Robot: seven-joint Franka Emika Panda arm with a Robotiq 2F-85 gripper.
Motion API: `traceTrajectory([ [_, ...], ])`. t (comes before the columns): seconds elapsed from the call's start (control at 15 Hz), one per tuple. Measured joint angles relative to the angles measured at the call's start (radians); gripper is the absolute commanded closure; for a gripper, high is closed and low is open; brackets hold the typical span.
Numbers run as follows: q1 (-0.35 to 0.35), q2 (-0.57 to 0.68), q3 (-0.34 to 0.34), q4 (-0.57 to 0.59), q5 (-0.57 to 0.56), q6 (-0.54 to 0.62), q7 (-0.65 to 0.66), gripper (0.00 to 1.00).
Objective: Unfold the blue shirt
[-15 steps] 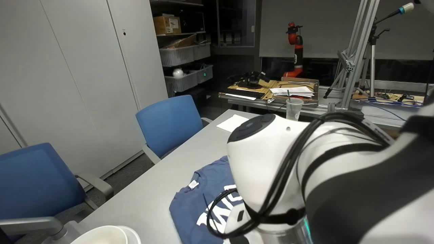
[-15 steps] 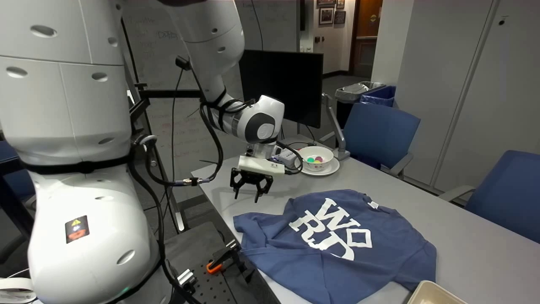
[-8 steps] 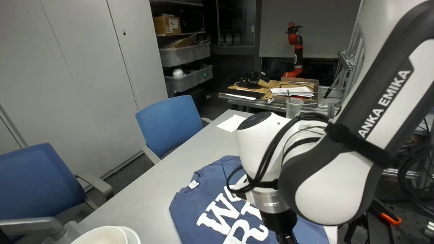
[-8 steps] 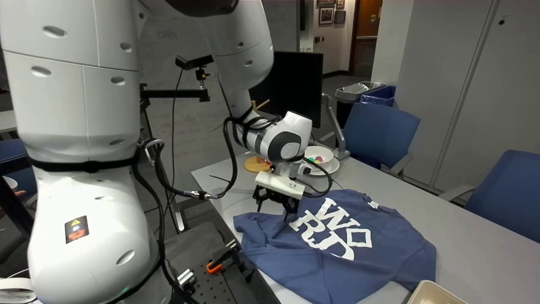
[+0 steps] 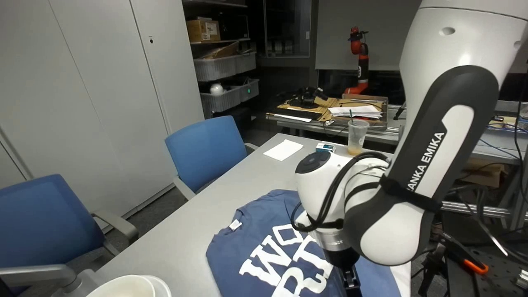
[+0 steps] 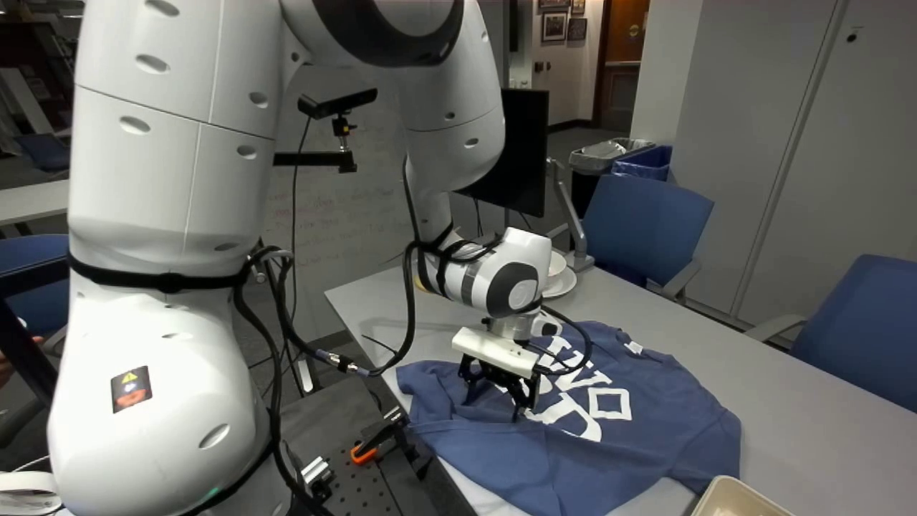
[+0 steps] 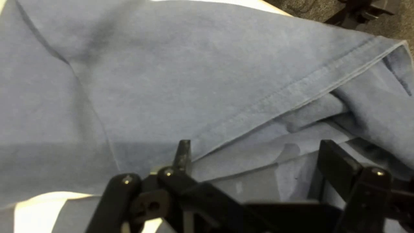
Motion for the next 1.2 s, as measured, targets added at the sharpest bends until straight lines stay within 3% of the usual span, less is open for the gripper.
traceTrajectory([
  [0.53,0.000,0.005,-0.085,0.018,-0.129,0.000,0.058,0.00],
  [1.2,-0.018,0.050,-0.071,0.053,-0.173,0.017,-0.022,0.09],
])
